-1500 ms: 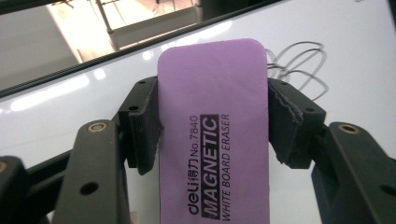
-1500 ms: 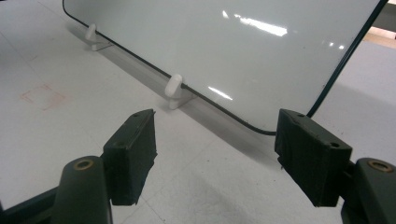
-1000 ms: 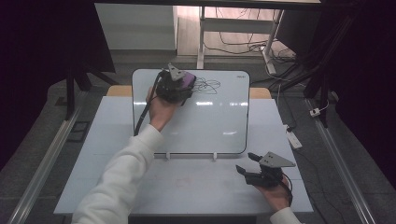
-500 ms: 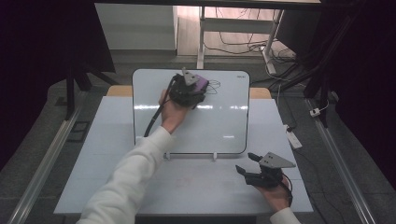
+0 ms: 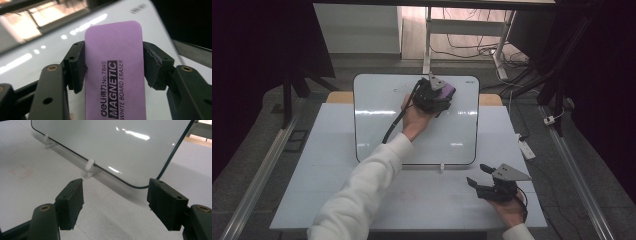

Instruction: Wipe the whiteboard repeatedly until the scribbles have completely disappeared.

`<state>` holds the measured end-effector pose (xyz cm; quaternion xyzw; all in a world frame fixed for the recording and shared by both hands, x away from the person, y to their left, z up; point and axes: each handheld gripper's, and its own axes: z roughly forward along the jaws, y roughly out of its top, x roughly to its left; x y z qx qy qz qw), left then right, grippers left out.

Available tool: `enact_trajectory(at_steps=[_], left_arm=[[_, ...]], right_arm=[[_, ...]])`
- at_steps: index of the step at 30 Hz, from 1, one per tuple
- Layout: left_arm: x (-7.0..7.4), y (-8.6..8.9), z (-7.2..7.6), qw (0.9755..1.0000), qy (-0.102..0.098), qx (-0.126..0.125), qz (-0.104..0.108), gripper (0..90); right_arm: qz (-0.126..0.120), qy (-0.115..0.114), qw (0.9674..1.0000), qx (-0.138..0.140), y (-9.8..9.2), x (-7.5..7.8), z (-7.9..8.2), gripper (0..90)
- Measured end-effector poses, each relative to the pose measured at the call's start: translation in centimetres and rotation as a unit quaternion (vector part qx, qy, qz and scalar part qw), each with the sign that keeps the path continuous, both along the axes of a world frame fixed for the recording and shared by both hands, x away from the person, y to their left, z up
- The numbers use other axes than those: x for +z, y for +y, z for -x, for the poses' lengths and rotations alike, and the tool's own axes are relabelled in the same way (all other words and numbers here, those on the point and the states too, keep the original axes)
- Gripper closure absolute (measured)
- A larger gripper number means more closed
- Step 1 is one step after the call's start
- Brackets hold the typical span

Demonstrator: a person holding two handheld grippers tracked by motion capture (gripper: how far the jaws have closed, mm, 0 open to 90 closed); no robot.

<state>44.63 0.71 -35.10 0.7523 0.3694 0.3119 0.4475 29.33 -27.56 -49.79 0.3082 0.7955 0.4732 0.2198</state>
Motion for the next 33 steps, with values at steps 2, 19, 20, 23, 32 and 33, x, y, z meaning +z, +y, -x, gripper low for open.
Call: enact_trajectory(at_steps=[2, 19, 20, 23, 32, 33], left_arm=[[0.4, 1.0, -0.2, 0.9999, -0.003, 0.013, 0.005, 40.4], [-2.2, -3.3, 1.4, 0.9983, 0.005, -0.047, -0.035, 40.4], [-2.0, -2.6, 1.3, 0.9988, 0.001, -0.037, -0.032, 40.4], [-1.0, 0.2, 0.7, 1.0, -0.001, -0.005, -0.002, 40.4], [-0.5, 2.8, 0.5, 0.9997, -0.012, 0.018, 0.008, 40.4], [-0.6, 2.2, 0.5, 0.9998, -0.013, 0.013, 0.006, 40.4]], right_arm=[[0.0, 0.0, 1.0, -0.001, 0.0, 0.0, 0.0, 28.7], [0.001, -0.002, 1.0, 0.0, 0.0, 0.0, 0.1, 28.8], [0.001, -0.002, 1.0, 0.0, 0.0, 0.0, 0.1, 28.7], [0.001, -0.002, 1.0, 0.0, 0.0, 0.0, 0.2, 28.7], [0.003, 0.001, 1.0, 0.002, 0.3, -0.1, 0.0, 28.7], [0.005, 0.001, 1.0, 0.003, 0.4, -0.1, 0.0, 28.7]])
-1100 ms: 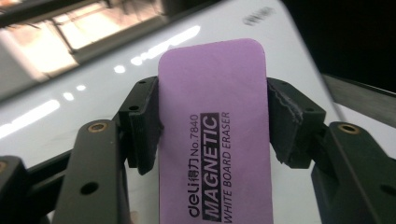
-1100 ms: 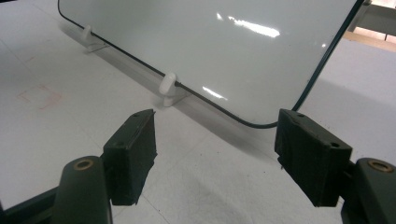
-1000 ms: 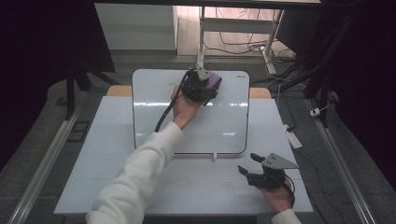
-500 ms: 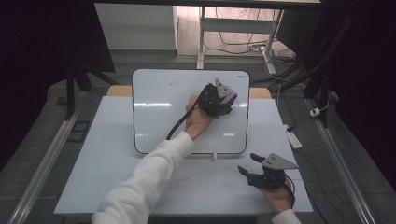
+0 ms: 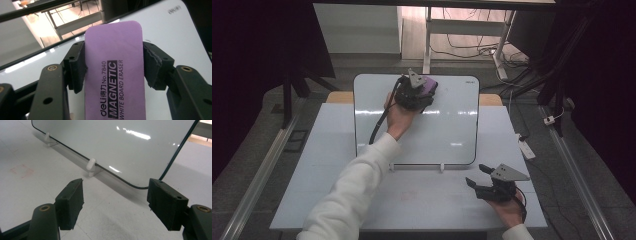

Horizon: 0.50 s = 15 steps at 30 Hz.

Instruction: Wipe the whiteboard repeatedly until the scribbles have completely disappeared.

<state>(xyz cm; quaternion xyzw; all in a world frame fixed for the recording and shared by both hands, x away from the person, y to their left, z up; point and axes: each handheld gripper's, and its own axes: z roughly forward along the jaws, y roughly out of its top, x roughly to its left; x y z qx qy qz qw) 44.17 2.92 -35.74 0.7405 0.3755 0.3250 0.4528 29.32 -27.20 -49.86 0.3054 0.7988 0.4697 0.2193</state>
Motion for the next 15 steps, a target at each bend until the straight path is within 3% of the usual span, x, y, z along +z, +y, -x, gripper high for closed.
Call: enact_trajectory(at_steps=[4, 6, 9, 11, 15], left_arm=[[-0.4, -2.9, -0.2, 0.9996, 0.005, -0.027, -0.006, 40.4], [-0.7, -4.3, -0.2, 0.9989, 0.014, -0.045, 0.002, 40.4], [-1.4, -6.0, 0.3, 0.9974, 0.02, -0.068, -0.017, 40.4], [-1.8, -6.5, 0.7, 0.9965, 0.017, -0.076, -0.031, 40.4], [-1.6, -5.5, 0.6, 0.9969, 0.023, -0.072, -0.02, 40.4]], right_arm=[[-0.002, -0.002, 1.0, -0.002, -0.1, 0.1, 0.0, 28.7], [-0.003, -0.002, 1.0, -0.003, -0.2, 0.1, 0.1, 28.7], [-0.003, -0.003, 1.0, -0.003, -0.4, 0.1, 0.1, 28.7], [-0.004, -0.002, 1.0, -0.003, -0.4, 0.1, 0.1, 28.7], [-0.002, -0.003, 1.0, -0.003, -0.4, 0.1, 0.1, 28.7]])
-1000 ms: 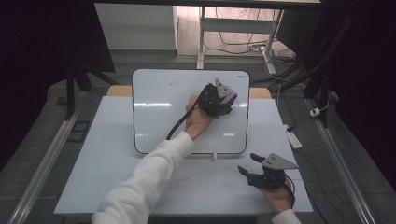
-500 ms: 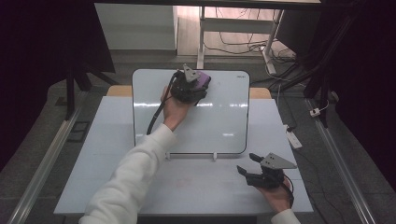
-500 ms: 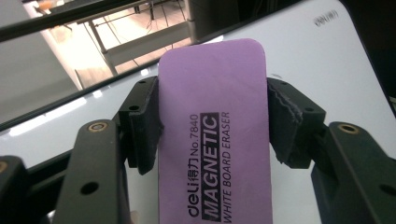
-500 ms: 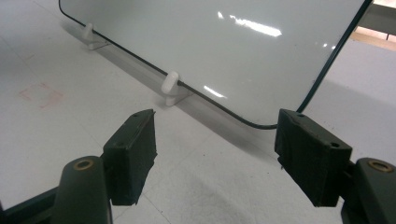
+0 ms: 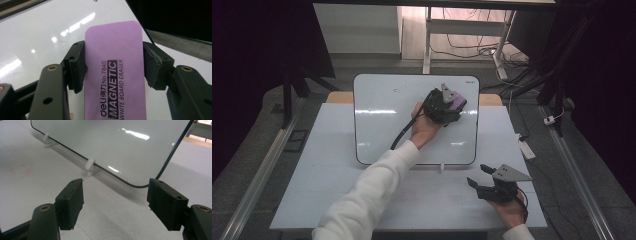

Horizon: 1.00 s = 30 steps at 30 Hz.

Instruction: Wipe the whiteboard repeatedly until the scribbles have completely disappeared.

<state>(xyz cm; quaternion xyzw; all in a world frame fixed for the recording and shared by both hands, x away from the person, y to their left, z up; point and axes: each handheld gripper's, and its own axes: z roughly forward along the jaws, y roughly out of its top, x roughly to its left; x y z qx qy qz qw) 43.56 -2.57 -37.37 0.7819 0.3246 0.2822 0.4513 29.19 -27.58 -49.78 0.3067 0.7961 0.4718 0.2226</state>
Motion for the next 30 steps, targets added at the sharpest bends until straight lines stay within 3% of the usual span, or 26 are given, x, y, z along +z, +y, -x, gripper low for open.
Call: enact_trajectory(at_steps=[2, 5, 11, 14, 18, 21, 25, 28, 30], left_arm=[[0.5, 1.3, -0.2, 0.9998, -0.008, 0.017, 0.003, 40.4], [1.3, 4.3, -0.4, 0.9981, -0.017, 0.055, 0.023, 40.4], [2.3, 10.4, -0.5, 0.9917, -0.031, 0.121, 0.031, 40.4], [2.2, 12.5, -0.2, 0.9886, -0.033, 0.143, 0.035, 40.4], [1.6, 14.5, 0.6, 0.9852, -0.042, 0.165, 0.024, 40.4], [1.1, 16.1, 1.0, 0.9824, -0.042, 0.179, 0.03, 40.4], [0.7, 16.8, 1.4, 0.9815, -0.042, 0.184, 0.034, 40.4], [0.4, 15.5, 1.2, 0.9825, -0.043, 0.178, 0.034, 40.4], [0.2, 13.7, 1.0, 0.9848, -0.048, 0.165, 0.028, 40.4]], right_arm=[[0.0, -0.001, 1.0, 0.0, 0.1, 0.1, 0.0, 28.7], [0.001, 0.0, 1.0, 0.0, 0.1, 0.0, 0.0, 28.7], [0.001, 0.002, 1.0, -0.001, 0.1, 0.0, 0.0, 28.7], [0.002, 0.001, 1.0, 0.001, 0.1, -0.1, -0.1, 28.7], [0.003, 0.001, 1.0, 0.003, 0.3, -0.1, -0.1, 28.7], [0.003, 0.002, 1.0, 0.002, 0.2, -0.1, -0.1, 28.7], [0.002, 0.002, 1.0, 0.002, 0.2, -0.1, -0.1, 28.7], [0.005, 0.002, 1.0, 0.004, 0.4, -0.1, -0.1, 28.7], [0.005, 0.001, 1.0, 0.005, 0.4, 0.0, -0.1, 28.7]])
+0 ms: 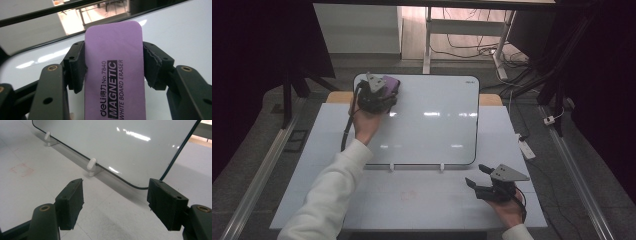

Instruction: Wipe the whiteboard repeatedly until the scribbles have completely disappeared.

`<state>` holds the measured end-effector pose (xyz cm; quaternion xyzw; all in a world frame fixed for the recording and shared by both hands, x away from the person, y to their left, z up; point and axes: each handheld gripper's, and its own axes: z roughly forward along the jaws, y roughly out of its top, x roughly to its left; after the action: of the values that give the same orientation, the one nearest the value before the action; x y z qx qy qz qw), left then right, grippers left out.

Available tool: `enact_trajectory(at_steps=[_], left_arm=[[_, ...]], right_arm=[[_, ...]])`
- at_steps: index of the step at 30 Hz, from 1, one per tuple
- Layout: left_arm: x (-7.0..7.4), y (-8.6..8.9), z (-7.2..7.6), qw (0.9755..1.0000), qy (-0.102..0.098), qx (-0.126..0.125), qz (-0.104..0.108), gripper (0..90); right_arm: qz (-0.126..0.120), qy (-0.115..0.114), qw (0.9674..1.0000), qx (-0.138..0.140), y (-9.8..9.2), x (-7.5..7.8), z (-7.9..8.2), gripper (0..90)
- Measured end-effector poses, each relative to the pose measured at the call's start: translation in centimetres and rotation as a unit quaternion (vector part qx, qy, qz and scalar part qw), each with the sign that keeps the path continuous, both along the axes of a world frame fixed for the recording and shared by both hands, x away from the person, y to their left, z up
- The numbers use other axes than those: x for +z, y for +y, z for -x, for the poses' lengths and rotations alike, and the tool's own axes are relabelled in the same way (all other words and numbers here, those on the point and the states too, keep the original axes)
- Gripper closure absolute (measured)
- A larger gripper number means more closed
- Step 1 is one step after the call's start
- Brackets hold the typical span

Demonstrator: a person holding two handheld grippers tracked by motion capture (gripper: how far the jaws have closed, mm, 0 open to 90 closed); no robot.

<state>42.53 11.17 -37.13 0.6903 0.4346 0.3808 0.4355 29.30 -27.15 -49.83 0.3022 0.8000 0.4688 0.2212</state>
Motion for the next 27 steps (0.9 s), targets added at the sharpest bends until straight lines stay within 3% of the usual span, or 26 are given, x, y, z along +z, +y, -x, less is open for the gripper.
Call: enact_trajectory(at_steps=[4, 8, 11, 12, 14, 18, 22, 24, 27], left_arm=[[-0.3, -4.4, -0.3, 0.9994, -0.007, -0.034, -0.006, 40.4], [-0.7, -8.6, -0.4, 0.9968, 0.001, -0.08, 0.0, 40.4], [-1.1, -10.5, 0.0, 0.9953, 0.002, -0.096, -0.017, 40.3], [-1.1, -10.6, 0.1, 0.9952, -0.001, -0.095, -0.022, 40.4], [-0.9, -9.9, -0.1, 0.9952, 0.005, -0.097, -0.015, 40.3], [0.1, -6.6, -0.5, 0.9984, -0.002, -0.056, -0.003, 40.4], [1.0, -3.6, -1.0, 0.9996, -0.007, -0.025, 0.014, 40.4], [1.2, -3.4, -1.2, 0.9994, -0.004, -0.025, 0.023, 40.4], [1.3, -4.5, -1.5, 0.9992, -0.006, -0.033, 0.021, 40.4]], right_arm=[[-0.002, 0.001, 1.0, 0.001, 0.0, 0.0, -0.1, 28.7], [-0.003, 0.0, 1.0, 0.001, -0.2, 0.0, 0.0, 28.7], [-0.005, -0.001, 1.0, -0.001, -0.4, 0.1, 0.0, 28.7], [-0.006, -0.001, 1.0, -0.002, -0.4, 0.1, 0.1, 28.7], [-0.007, 0.0, 1.0, -0.002, -0.6, 0.1, 0.1, 28.7], [-0.006, -0.001, 1.0, -0.002, -0.6, 0.1, 0.2, 28.7], [-0.005, 0.0, 1.0, -0.002, -0.4, 0.0, 0.2, 28.7], [-0.004, 0.0, 1.0, -0.001, -0.3, 0.0, 0.2, 28.7], [-0.003, 0.001, 1.0, -0.001, -0.3, 0.0, 0.2, 28.7]])
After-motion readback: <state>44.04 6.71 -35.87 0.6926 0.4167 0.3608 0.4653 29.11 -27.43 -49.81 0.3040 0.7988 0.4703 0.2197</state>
